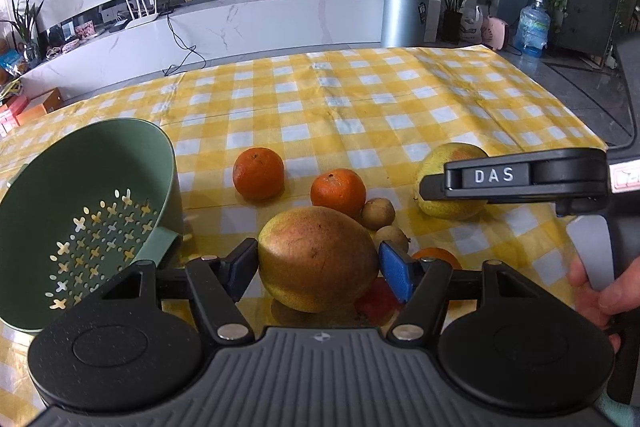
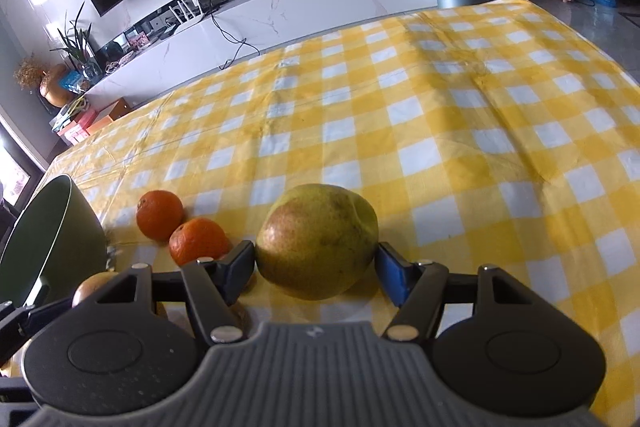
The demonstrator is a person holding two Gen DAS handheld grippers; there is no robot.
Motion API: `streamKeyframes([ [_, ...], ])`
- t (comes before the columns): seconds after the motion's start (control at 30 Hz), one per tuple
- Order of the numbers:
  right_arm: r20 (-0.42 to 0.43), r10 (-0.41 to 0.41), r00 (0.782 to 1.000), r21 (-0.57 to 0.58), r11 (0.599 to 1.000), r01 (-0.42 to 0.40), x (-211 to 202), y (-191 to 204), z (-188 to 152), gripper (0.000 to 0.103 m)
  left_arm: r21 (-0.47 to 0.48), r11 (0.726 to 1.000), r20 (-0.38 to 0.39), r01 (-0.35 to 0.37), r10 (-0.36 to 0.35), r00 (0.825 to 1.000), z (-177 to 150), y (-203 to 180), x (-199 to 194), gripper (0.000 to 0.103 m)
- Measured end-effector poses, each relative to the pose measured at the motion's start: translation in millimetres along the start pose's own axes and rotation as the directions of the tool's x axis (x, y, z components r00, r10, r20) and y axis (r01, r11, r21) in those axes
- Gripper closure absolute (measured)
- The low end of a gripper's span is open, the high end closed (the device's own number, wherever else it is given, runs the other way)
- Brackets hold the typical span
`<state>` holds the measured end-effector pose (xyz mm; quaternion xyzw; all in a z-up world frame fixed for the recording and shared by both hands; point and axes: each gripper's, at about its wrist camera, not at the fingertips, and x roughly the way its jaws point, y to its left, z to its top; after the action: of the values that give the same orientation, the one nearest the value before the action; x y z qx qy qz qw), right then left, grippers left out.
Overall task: Organize fruits
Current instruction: 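Close the left tool on the mango while the right tool grasps the pear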
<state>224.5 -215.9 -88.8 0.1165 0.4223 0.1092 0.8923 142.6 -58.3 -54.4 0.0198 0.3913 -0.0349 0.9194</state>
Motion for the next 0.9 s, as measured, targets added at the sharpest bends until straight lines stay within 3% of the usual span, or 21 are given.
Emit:
streamKeyframes([
  [0.4, 0.055, -0.024, 0.998, -0.071, 0.997, 0.027, 8.8, 8.5, 6.0, 0.039, -0.017, 1.000, -0.024, -0.005, 0.004, 1.000, 10.0, -2.4, 27.0, 0.028],
  [0.9, 0.048, 0.033, 0.998, -0.020, 0.999, -0.032, 26.8, 4.0, 14.6, 0.039, 0.066, 0.996, -0.030, -0.064, 0.066, 0.997, 1.6, -10.7, 38.4, 0.025],
])
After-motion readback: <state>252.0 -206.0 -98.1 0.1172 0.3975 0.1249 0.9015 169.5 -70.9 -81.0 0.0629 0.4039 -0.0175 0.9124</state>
